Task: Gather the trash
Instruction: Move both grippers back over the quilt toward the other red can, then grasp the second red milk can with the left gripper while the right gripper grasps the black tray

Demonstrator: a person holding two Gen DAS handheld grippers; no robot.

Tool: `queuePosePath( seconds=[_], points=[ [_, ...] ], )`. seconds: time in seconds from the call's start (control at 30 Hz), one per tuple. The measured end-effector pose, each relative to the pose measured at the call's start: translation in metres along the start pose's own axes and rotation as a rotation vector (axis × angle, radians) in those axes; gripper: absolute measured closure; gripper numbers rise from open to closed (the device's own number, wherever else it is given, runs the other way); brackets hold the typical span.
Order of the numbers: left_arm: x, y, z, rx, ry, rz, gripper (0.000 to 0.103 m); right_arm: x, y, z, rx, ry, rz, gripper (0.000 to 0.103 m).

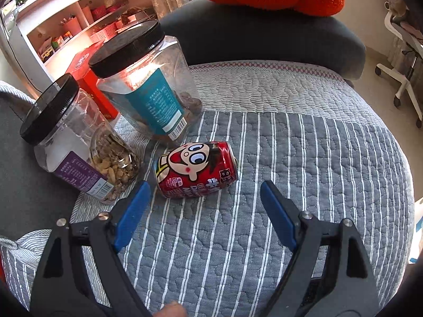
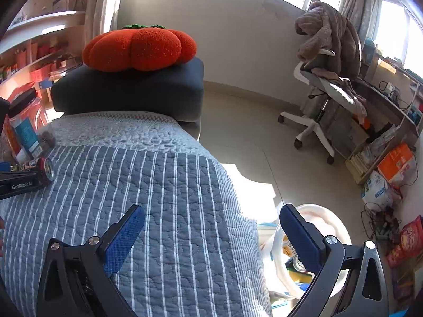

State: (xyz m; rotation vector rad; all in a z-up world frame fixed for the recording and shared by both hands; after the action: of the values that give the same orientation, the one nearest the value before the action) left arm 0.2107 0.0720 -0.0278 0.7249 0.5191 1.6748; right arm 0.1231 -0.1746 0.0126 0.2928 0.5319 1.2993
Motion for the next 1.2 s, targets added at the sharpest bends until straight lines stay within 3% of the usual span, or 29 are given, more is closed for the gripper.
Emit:
queuePosePath(
  seconds=[0.07, 0.2, 0.3, 0.43, 0.57, 0.63, 0.87, 1.1, 1.2],
  points=[
    [-0.001, -0.01, 0.003, 0.021, -0.062, -0.009, 0.017, 0.003, -0.002, 0.0, 0.011, -0.001, 0.008, 0.0],
    [-0.015, -0.03, 0.002, 0.098, -0.295, -0.045, 0.017, 0.005, -0.007, 0.0, 0.026, -0.004, 0.026, 0.0],
    [-0.025, -0.043, 0.0, 0.124, -0.44, -0.025, 0.017, 0.009, -0.008, 0.001, 0.027, -0.002, 0.032, 0.0],
    [-0.034, -0.064, -0.005, 0.185, -0.538, -0.02, 0.017, 0.011, -0.011, 0.001, 0.035, -0.009, 0.042, 0.0],
    [-0.042, -0.071, -0.012, 0.166, -0.601, -0.002, 0.022, 0.009, -0.015, 0.0, 0.061, -0.033, 0.059, 0.0],
    [-0.044, -0.066, -0.014, 0.154, -0.588, -0.002, 0.025, 0.008, -0.017, -0.001, 0.07, -0.056, 0.081, 0.0],
    [-0.036, -0.033, -0.037, 0.13, -0.419, -0.039, 0.03, 0.02, -0.026, -0.01, 0.183, -0.108, 0.335, 0.0],
    [-0.008, 0.019, -0.06, 0.145, -0.145, -0.185, 0.037, 0.04, -0.043, -0.043, 0.389, -0.107, 0.471, 0.001],
    [0.003, 0.045, -0.07, 0.143, -0.072, -0.232, 0.039, 0.048, -0.045, -0.057, 0.454, -0.112, 0.497, 0.015]
  ],
)
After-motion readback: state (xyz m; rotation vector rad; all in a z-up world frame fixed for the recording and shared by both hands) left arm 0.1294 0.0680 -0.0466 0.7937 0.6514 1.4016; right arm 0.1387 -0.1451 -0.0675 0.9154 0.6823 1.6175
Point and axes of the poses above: each gripper's, at about its wrist camera, not at the fingertips, and y roughly against the way its jaws point, x to its left, z to its top, the point moved 1 cm from there along -y, roughly the way its jaws point, and after that the axes turned 13 degrees about -x, right-handed, at the moved point
